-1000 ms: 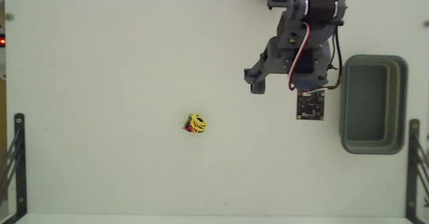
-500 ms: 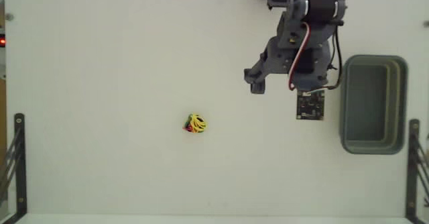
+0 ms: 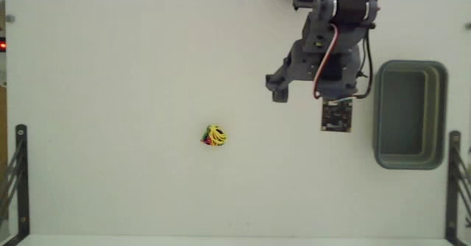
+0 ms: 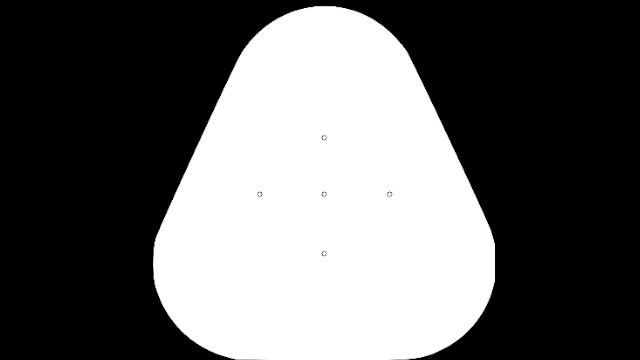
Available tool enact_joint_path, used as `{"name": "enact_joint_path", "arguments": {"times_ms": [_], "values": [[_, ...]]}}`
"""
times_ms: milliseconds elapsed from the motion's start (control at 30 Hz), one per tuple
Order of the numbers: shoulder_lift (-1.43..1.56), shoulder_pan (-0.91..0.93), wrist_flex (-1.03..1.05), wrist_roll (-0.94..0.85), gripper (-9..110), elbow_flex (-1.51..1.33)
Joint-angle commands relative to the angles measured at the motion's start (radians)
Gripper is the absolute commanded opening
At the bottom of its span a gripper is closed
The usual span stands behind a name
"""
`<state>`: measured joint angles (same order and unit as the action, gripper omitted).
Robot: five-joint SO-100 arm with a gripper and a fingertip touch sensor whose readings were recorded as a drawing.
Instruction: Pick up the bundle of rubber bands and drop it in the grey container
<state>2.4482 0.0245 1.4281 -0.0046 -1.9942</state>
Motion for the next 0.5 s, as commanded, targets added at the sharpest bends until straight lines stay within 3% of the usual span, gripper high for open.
{"name": "enact_joint_path", "arguments": {"times_ms": [0, 467], "values": [[0.032, 0.034, 0.002, 0.005, 110, -0.005], [0.032, 0.103, 0.002, 0.005, 110, -0.005]]}}
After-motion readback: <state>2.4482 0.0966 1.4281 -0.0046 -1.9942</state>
